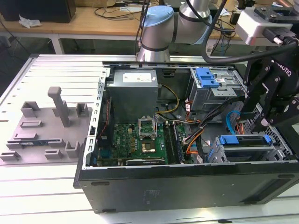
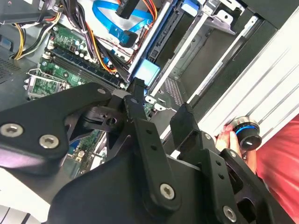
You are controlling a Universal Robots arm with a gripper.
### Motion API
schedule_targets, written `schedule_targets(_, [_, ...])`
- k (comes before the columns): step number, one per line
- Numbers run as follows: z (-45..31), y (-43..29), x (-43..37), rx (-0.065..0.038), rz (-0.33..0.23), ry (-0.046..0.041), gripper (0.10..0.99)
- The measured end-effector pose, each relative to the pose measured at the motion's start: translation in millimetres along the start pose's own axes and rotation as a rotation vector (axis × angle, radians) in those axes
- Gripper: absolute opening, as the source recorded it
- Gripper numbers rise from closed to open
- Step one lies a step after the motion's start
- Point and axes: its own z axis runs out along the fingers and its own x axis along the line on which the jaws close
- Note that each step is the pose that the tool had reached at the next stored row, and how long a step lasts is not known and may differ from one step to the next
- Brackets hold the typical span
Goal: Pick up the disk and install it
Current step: 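Insert the first disk wire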
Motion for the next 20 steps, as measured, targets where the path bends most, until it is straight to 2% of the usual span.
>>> schedule_targets(9, [0.1, 0.0, 0.1, 0.0, 0.0, -0.0002, 0.502])
schedule_targets(11, [0.4, 0.0, -0.9, 0.0, 0.0, 0.002, 0.502])
schedule_targets(12, [0.2, 0.0, -9.1, 0.0, 0.0, 0.0237, 0.502])
schedule_targets(14, [0.3, 0.0, -26.6, 0.0, 0.0, 0.0741, 0.502])
schedule_targets(15, [0.2, -0.1, -32.5, 0.0, 0.0, 0.0978, 0.502])
schedule_targets(17, [0.2, 0.0, -39.2, 0.0, 0.0, 0.129, 0.502])
schedule_targets(18, [0.2, -0.1, -43.7, 0.0, 0.0, 0.1526, 0.502])
schedule_targets(19, [0.1, 0.0, -45.9, 0.002, 0.001, 0.1725, 0.502])
schedule_targets(20, [0.2, 0.0, -47.1, 0.016, 0.002, 0.1873, 0.502])
